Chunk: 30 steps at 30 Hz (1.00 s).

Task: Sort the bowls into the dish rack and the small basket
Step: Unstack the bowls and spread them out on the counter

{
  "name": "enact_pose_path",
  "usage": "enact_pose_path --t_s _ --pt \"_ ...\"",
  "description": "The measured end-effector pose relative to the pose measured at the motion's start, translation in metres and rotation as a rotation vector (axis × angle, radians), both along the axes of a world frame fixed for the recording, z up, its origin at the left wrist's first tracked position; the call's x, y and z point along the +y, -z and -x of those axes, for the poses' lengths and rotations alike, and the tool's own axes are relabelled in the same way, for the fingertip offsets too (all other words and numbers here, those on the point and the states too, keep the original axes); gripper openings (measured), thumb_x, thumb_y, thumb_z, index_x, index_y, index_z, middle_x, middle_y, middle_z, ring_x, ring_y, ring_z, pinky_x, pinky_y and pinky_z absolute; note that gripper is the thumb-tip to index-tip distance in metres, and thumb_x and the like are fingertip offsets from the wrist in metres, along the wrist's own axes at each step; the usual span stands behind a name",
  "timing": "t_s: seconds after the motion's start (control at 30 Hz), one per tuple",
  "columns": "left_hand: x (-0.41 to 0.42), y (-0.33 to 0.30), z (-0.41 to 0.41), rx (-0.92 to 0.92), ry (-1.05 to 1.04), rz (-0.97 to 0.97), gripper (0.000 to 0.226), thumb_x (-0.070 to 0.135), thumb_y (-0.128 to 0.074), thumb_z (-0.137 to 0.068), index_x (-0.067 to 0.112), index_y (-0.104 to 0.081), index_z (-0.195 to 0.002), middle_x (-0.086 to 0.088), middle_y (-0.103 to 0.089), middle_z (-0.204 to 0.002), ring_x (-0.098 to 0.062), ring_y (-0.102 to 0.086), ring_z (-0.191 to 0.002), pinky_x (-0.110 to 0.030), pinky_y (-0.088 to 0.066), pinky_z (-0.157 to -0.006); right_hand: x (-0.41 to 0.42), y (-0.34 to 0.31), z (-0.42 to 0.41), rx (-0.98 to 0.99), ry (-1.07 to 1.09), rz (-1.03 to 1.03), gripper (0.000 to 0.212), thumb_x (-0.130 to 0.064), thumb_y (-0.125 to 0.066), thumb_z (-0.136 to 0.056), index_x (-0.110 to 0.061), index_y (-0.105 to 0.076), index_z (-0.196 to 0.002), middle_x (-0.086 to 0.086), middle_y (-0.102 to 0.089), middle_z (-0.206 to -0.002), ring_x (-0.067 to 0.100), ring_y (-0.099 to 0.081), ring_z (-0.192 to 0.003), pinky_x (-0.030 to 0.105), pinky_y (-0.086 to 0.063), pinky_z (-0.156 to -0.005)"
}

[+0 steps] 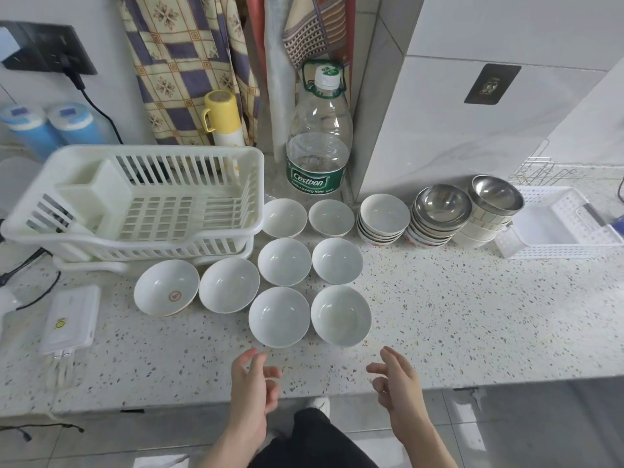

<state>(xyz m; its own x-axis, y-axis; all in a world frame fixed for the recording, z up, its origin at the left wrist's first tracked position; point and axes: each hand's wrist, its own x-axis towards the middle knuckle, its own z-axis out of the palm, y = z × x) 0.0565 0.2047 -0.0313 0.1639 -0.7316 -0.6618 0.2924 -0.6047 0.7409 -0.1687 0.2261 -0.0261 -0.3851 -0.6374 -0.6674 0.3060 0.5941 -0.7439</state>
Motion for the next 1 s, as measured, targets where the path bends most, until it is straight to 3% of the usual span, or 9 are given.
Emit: enact_pose_path --t_s 0.2,0.5,0.67,0.83,1.0 --pt "-0.018 -0.025 0.015 0.001 0.025 0.119 0.016 0.027 -0.047 -0.101 0.017 -0.051 -0.113 -0.002 -0.057 -0.059 -0.010 -0.031 -0.033 -0.015 -0.019 -0.034 -0.020 -0.013 0.022 -0.014 0.065 0.084 0.025 -0.024 -0.052 -0.099 -0.018 -0.056 -0.124 0.006 -0.066 -0.077 0.006 -0.040 -0.041 0.017 -0.028 -0.034" --pt "-0.101 -0.055 0.091 -0.031 0.141 0.212 0.015 0.028 -0.052 -0.098 0.026 -0.052 -0.113 -0.001 -0.061 -0.063 -0.010 -0.036 -0.036 -0.018 -0.021 -0.033 -0.083 -0.029 0.078 -0.031 0.059 0.141 0.021 -0.021 -0.051 -0.100 -0.018 -0.059 -0.119 0.007 -0.065 -0.078 0.009 -0.042 -0.046 0.017 -0.029 -0.035" --pt "-0.167 -0.054 0.154 -0.121 0.279 0.175 0.028 0.028 -0.053 -0.098 0.027 -0.047 -0.125 -0.006 -0.066 -0.070 -0.011 -0.041 -0.036 -0.016 -0.021 -0.035 -0.124 -0.034 0.114 -0.029 0.016 0.150 0.019 -0.015 -0.050 -0.099 -0.015 -0.062 -0.114 0.009 -0.065 -0.078 0.011 -0.042 -0.047 0.016 -0.029 -0.035" --pt "-0.220 -0.043 0.193 -0.231 0.299 0.149 0.062 0.028 -0.054 -0.097 0.040 -0.021 -0.148 -0.012 -0.069 -0.079 -0.012 -0.040 -0.040 -0.018 -0.024 -0.033 -0.151 -0.031 0.134 -0.031 -0.073 0.147 0.017 -0.016 -0.051 -0.099 -0.017 -0.064 -0.110 0.009 -0.067 -0.078 0.009 -0.044 -0.047 0.017 -0.030 -0.037" --pt "-0.251 -0.033 0.214 -0.326 0.323 0.108 0.065 0.026 -0.053 -0.097 0.041 -0.020 -0.151 -0.018 -0.071 -0.084 -0.007 -0.042 -0.031 -0.017 -0.025 -0.032 -0.166 -0.026 0.143 -0.069 -0.139 0.111 0.016 -0.016 -0.052 -0.098 -0.019 -0.066 -0.106 0.008 -0.068 -0.077 0.009 -0.044 -0.046 0.019 -0.031 -0.039"
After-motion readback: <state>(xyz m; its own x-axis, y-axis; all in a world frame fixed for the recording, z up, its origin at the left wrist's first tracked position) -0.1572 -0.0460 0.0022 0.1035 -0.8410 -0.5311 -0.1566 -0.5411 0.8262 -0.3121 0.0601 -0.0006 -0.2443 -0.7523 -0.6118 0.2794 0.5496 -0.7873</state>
